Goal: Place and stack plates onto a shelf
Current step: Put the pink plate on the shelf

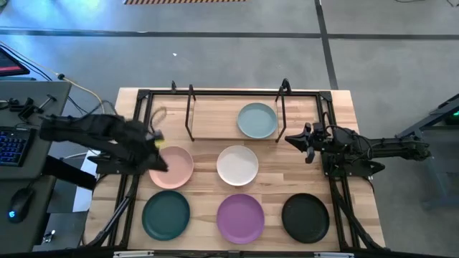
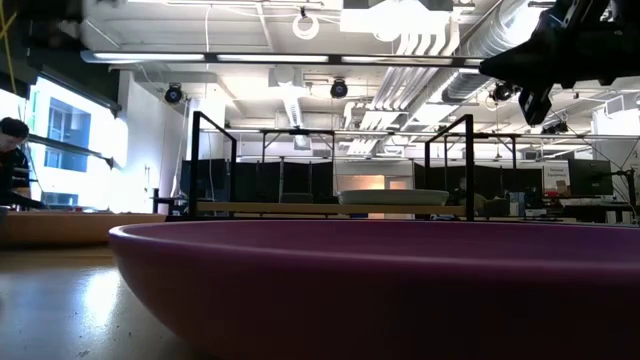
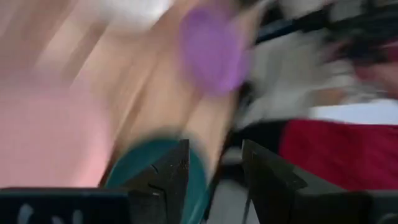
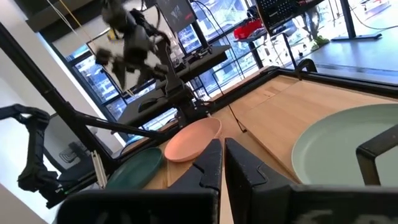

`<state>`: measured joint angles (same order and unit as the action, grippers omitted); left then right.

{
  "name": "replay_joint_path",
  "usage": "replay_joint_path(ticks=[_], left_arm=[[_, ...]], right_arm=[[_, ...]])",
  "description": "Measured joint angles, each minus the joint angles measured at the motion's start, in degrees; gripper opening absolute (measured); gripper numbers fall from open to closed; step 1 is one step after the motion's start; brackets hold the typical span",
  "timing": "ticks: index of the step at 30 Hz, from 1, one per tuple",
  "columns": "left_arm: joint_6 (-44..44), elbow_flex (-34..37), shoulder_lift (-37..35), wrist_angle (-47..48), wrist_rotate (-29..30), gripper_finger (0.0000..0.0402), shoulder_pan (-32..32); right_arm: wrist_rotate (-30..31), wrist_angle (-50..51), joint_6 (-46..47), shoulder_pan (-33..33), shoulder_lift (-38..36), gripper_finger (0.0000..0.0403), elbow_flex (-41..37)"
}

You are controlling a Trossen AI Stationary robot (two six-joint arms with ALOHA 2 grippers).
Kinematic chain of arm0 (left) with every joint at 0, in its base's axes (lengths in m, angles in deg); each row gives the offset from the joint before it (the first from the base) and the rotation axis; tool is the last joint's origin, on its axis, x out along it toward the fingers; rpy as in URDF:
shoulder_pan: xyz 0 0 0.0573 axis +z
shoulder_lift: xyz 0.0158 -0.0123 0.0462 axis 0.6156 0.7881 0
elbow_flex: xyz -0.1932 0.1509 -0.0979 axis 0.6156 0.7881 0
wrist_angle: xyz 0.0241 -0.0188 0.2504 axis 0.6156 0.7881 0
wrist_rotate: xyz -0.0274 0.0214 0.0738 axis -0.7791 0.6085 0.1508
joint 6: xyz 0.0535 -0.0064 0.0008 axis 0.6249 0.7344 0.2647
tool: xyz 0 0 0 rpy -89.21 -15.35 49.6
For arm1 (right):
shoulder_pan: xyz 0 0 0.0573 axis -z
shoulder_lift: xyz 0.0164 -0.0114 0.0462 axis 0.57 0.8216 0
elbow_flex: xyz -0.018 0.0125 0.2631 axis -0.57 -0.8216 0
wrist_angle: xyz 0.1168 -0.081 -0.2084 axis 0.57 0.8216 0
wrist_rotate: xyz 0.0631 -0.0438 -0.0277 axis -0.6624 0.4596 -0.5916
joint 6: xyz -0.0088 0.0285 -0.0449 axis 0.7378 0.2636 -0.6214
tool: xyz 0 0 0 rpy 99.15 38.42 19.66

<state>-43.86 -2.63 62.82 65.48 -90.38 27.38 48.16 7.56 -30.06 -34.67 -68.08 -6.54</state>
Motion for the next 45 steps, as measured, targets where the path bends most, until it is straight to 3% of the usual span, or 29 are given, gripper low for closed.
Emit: replay_joint_path(ticks=[6,12,19,29,36,45], left_arm=[[-29.1,8.4,1.1,5.1,11.9,0.0134,-12.9],[-55.5,17.7,1.3,3.7,12.6,0.0134,-23.8],[-78.1,22.3,2.2,0.9,22.5,0.0133,-30.4],[-82.3,23.7,5.5,-2.8,16.1,0.0133,-33.9],[-83.3,23.7,10.8,-1.2,17.4,0.0133,-31.8],[-83.4,23.7,17.0,-6.2,17.1,0.0133,-29.4]], right_arm=[[0.0,1.6,0.0,0.0,0.0,0.0,0.0],[0.0,2.6,0.0,0.0,0.0,0.0,0.0],[0.0,3.1,0.1,0.0,0.0,0.0,0.0],[0.1,3.3,0.1,0.0,0.1,0.0,0.0],[0.1,3.7,0.1,0.0,0.1,0.0,0.0],[0.0,4.3,0.6,0.0,0.1,0.0,0.0]])
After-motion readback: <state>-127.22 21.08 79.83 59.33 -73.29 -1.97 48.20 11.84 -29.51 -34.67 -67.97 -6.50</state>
